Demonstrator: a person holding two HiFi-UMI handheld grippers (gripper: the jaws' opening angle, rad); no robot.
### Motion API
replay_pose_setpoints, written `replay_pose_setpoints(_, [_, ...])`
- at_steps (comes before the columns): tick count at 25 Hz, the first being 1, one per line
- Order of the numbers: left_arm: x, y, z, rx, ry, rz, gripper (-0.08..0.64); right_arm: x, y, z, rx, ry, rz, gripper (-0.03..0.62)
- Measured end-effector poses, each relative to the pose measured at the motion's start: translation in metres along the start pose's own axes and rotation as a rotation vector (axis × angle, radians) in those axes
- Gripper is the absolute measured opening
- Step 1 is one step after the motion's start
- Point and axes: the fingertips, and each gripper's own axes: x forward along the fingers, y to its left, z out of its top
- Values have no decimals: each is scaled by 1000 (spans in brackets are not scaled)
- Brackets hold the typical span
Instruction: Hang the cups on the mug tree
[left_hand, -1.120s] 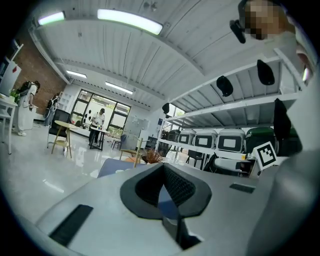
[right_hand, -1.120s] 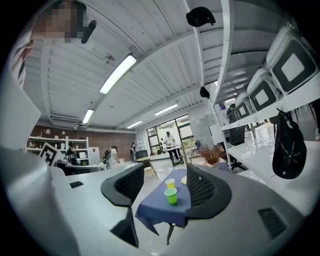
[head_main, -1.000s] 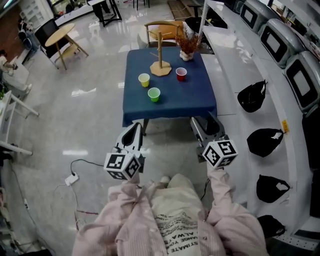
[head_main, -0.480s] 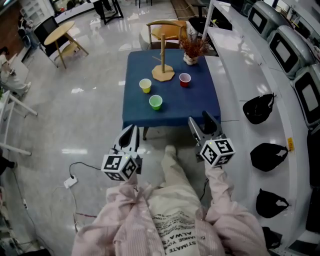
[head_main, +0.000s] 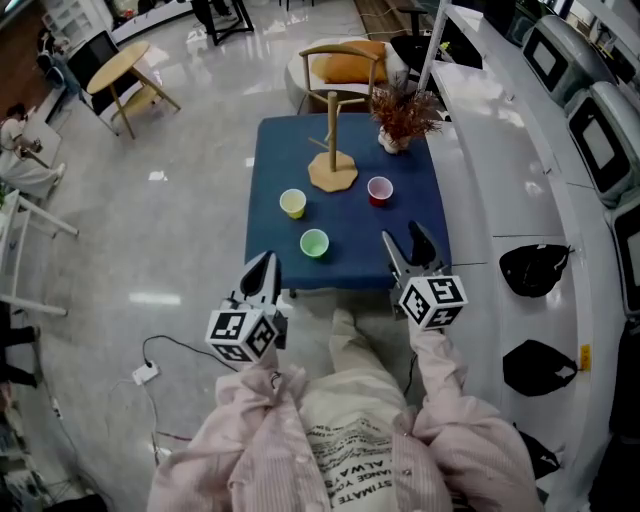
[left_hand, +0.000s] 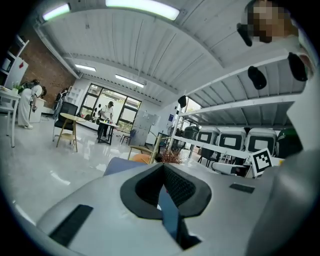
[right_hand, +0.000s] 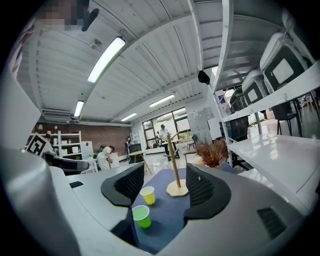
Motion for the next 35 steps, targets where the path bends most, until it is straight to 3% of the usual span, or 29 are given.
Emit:
replay_pose_setpoints(9, [82, 10, -4, -34, 56, -4, -2, 64, -50, -15, 13, 83, -1, 244])
replay_pose_setpoints(16, [132, 0, -23, -39, 128, -56, -2, 94, -83, -42, -26, 129, -53, 244])
replay_pose_setpoints(35, [190, -11, -76, -130, 258, -103, -2, 160, -126, -142, -54, 283, -90, 282])
